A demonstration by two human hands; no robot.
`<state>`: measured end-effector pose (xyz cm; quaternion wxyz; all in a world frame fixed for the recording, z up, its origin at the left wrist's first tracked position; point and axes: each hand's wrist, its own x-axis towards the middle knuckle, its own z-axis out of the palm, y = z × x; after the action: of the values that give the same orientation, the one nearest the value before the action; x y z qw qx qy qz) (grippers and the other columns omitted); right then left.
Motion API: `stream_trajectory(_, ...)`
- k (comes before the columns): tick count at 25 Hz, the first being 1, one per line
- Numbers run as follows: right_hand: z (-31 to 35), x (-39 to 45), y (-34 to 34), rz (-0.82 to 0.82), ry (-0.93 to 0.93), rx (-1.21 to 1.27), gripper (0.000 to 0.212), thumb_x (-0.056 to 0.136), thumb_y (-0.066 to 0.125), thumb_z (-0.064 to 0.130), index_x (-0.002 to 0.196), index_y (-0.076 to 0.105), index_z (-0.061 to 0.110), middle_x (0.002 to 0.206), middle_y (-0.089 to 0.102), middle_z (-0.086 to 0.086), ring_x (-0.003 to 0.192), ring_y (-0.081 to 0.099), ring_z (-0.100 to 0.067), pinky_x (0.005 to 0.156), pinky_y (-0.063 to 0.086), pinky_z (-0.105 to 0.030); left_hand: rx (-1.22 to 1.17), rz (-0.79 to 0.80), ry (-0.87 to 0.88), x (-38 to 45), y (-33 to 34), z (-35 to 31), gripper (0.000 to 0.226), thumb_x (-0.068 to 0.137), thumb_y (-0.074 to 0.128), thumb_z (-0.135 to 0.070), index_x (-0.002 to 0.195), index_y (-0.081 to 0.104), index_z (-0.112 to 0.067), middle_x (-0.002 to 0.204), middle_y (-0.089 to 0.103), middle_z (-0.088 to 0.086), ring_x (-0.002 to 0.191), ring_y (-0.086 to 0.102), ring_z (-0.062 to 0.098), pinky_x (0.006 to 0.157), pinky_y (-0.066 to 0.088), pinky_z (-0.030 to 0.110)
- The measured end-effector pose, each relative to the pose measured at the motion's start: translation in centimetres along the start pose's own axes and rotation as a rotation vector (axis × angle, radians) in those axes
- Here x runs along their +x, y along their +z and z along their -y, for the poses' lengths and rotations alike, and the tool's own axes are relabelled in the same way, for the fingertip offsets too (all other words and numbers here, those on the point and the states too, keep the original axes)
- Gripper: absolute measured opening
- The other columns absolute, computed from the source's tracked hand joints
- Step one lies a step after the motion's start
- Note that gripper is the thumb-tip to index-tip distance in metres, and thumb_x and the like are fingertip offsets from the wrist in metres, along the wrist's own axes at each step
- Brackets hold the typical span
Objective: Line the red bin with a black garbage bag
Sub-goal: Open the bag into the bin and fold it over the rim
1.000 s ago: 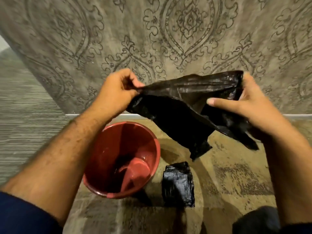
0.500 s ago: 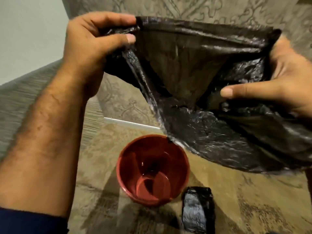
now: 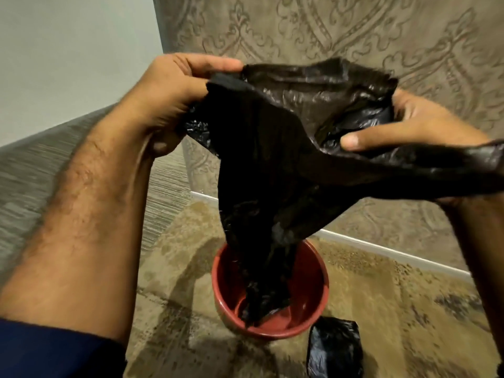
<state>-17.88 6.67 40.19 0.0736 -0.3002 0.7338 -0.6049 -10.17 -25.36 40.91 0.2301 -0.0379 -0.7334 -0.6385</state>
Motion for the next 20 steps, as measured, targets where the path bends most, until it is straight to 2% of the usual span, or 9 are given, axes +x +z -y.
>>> stream_trajectory(1, 0.6, -0.4, 1.0, 0.071, 0.018, -0.036, 0.084, 0.055, 0.086, 0.013, 0.135, 0.065, 0.016, 0.119, 0.083, 0.005, 0.112, 0.077, -0.008, 0.09, 0.06, -0.019, -0.006, 0.016, -0.015, 0.1, 0.1, 0.9, 0.044, 0.082, 0.077, 0.009, 0.122, 0.077, -0.008, 0.107, 0.084, 0.006, 0.091, 0.08, 0.016, 0.08, 0.063, 0.027)
stream_trajectory(3, -2.4, -0.3, 1.1, 0.085, 0.042, -0.127, 0.097, 0.056, 0.09, 0.012, 0.146, 0.053, 0.012, 0.131, 0.075, -0.001, 0.117, 0.074, -0.009, 0.095, 0.058, -0.02, -0.006, 0.045, -0.054, 0.1, 0.6, 3.4, 0.051, 0.078, 0.079, 0.013, 0.124, 0.076, -0.008, 0.11, 0.083, 0.002, 0.097, 0.079, 0.012, 0.083, 0.063, 0.025)
stream_trajectory(6, -7.4, 0.3, 1.3, 0.062, 0.163, -0.172, 0.093, 0.067, 0.092, -0.005, 0.146, 0.044, 0.007, 0.132, 0.068, -0.005, 0.12, 0.07, -0.011, 0.092, 0.057, -0.018, 0.073, 0.146, -0.163, -0.6, 1.1, 8.5, 0.061, 0.074, 0.083, 0.013, 0.129, 0.074, -0.011, 0.123, 0.08, -0.002, 0.117, 0.074, 0.014, 0.099, 0.061, 0.033)
stream_trajectory(8, -11.4, -1.0, 2.6, 0.089, 0.219, -0.185, 0.089, 0.071, 0.09, -0.011, 0.142, 0.04, 0.007, 0.129, 0.066, -0.008, 0.111, 0.071, -0.002, 0.086, 0.057, -0.017, 0.154, 0.207, -0.278, -1.8, 1.0, 12.1, 0.064, 0.076, 0.082, 0.013, 0.132, 0.072, -0.016, 0.13, 0.077, 0.0, 0.126, 0.07, 0.023, 0.106, 0.057, 0.042)
stream_trajectory(10, -14.9, -2.0, 3.3, 0.045, 0.257, -0.167, 0.085, 0.072, 0.089, -0.012, 0.136, 0.04, 0.012, 0.123, 0.064, -0.002, 0.099, 0.069, 0.012, 0.079, 0.054, -0.009, 0.22, 0.267, -0.37, -3.2, 1.0, 15.2, 0.07, 0.077, 0.083, 0.011, 0.136, 0.069, -0.023, 0.138, 0.072, 0.004, 0.129, 0.068, 0.025, 0.108, 0.056, 0.045)
stream_trajectory(13, -18.6, -2.8, 4.1, -0.04, 0.279, -0.153, 0.084, 0.072, 0.09, -0.012, 0.126, 0.041, 0.028, 0.121, 0.062, 0.009, 0.109, 0.063, 0.011, 0.079, 0.051, -0.004, 0.235, 0.303, -0.389, -4.1, 0.7, 17.5, 0.092, 0.068, 0.094, 0.0, 0.147, 0.06, -0.031, 0.147, 0.064, -0.002, 0.132, 0.064, 0.014, 0.111, 0.055, 0.042)
stream_trajectory(15, -19.9, -2.7, 4.3, -0.076, 0.271, -0.162, 0.085, 0.07, 0.091, -0.011, 0.123, 0.041, 0.033, 0.124, 0.06, 0.013, 0.108, 0.061, 0.019, 0.08, 0.049, -0.002, 0.227, 0.305, -0.359, -3.5, 0.7, 17.7, 0.101, 0.061, 0.097, -0.005, 0.147, 0.057, -0.039, 0.148, 0.062, -0.01, 0.133, 0.062, 0.009, 0.109, 0.056, 0.038)
stream_trajectory(17, -20.9, -2.5, 4.3, -0.077, 0.272, -0.162, 0.088, 0.07, 0.093, -0.005, 0.129, 0.038, 0.029, 0.127, 0.06, 0.014, 0.11, 0.061, 0.016, 0.088, 0.05, -0.007, 0.281, 0.343, -0.347, -2.7, 1.0, 17.7, 0.103, 0.06, 0.095, -0.006, 0.147, 0.055, -0.046, 0.152, 0.055, -0.014, 0.138, 0.056, 0.013, 0.109, 0.056, 0.039)
stream_trajectory(20, -22.3, -2.7, 4.3, -0.066, 0.32, -0.206, 0.092, 0.068, 0.095, 0.001, 0.132, 0.034, 0.028, 0.127, 0.06, 0.01, 0.117, 0.059, -0.002, 0.092, 0.051, -0.023, 0.384, 0.443, -0.424, -2.7, 1.9, 18.7, 0.112, 0.064, 0.092, 0.004, 0.156, 0.045, -0.04, 0.159, 0.045, -0.011, 0.141, 0.05, 0.017, 0.115, 0.05, 0.041)
